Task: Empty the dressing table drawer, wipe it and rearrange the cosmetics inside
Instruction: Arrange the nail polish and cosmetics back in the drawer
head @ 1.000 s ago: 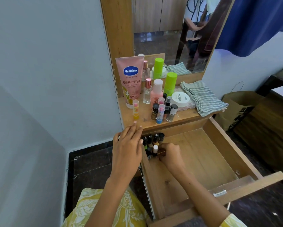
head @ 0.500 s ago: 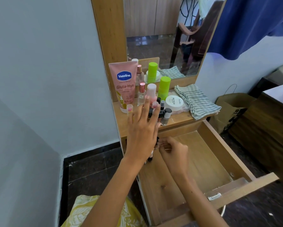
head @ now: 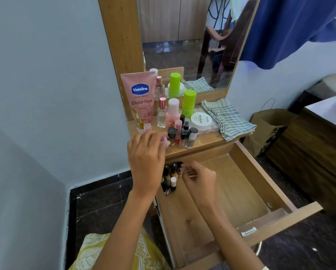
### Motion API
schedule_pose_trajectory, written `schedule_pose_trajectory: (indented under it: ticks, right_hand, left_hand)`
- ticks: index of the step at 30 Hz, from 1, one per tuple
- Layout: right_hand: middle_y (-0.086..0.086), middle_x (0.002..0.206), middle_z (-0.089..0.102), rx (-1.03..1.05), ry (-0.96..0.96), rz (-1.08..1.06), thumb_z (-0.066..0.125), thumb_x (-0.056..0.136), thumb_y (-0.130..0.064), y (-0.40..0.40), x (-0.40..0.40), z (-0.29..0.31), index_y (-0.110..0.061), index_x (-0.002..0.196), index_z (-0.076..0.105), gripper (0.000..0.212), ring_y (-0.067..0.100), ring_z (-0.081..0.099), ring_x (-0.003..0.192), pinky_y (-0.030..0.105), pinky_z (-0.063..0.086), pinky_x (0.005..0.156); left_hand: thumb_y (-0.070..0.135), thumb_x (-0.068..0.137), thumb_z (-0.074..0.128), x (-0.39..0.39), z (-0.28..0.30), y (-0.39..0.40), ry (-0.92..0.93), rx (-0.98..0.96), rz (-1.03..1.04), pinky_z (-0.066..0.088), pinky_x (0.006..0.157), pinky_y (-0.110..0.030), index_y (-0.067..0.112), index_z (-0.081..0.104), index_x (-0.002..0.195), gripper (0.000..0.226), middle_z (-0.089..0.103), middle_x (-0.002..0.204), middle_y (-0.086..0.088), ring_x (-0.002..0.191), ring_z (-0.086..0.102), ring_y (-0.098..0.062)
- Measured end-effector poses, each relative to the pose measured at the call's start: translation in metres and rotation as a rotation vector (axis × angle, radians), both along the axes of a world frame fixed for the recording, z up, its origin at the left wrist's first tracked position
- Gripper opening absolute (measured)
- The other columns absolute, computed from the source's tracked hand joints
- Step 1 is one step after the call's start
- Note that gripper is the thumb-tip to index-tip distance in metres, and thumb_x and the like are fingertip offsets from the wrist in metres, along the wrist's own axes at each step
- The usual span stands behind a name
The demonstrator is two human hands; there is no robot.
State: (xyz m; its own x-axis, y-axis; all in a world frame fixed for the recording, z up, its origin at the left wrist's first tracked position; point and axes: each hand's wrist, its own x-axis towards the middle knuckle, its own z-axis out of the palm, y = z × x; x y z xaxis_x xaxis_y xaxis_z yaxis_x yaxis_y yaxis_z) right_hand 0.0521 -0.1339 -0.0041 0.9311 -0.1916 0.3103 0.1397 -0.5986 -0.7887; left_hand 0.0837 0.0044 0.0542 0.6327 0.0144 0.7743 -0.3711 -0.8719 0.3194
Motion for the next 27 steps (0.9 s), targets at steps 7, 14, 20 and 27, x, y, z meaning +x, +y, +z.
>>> schedule_pose_trajectory:
  ticks: [7,14,20,27]
  right_hand:
    - [-0.012,0.085,0.07,-0.034,0.021,0.026,0.07,0.078,-0.001,0.001,0.001,0.0,-0.018,0.09,0.071,0.021,-0.002,0.064,0.076,0.007,0.05,0.067]
    - [-0.01,0.086,0.071,-0.03,0.054,0.038,0.07,0.08,-0.003,0.001,0.0,-0.001,-0.017,0.093,0.071,0.018,-0.002,0.065,0.077,0.015,0.054,0.069]
    - [-0.011,0.085,0.071,-0.03,0.081,0.035,0.07,0.08,-0.002,0.001,0.001,-0.001,-0.018,0.093,0.071,0.02,0.0,0.065,0.076,0.021,0.056,0.069]
    - [-0.011,0.085,0.071,-0.037,0.093,0.048,0.07,0.08,-0.004,0.002,0.001,-0.001,-0.018,0.093,0.072,0.019,0.0,0.065,0.076,0.021,0.056,0.069]
  left_hand:
    - [0.021,0.084,0.066,0.01,0.004,0.031,0.056,-0.018,0.032,0.029,0.074,-0.025,0.013,0.069,0.1,0.018,0.069,0.094,-0.002,0.09,0.055,-0.02]
    - [0.021,0.083,0.07,0.017,0.003,0.032,0.067,-0.09,0.003,0.038,0.076,-0.027,0.015,0.071,0.102,0.02,0.064,0.107,-0.001,0.098,0.048,-0.016]
    - [0.019,0.08,0.072,0.018,0.001,0.034,0.048,-0.055,-0.04,0.043,0.075,-0.032,0.016,0.071,0.106,0.026,0.064,0.109,-0.002,0.097,0.048,-0.018]
    - [0.014,0.08,0.072,0.02,-0.001,0.034,0.065,0.006,-0.07,0.042,0.08,-0.034,0.015,0.067,0.114,0.034,0.064,0.115,-0.005,0.103,0.049,-0.02]
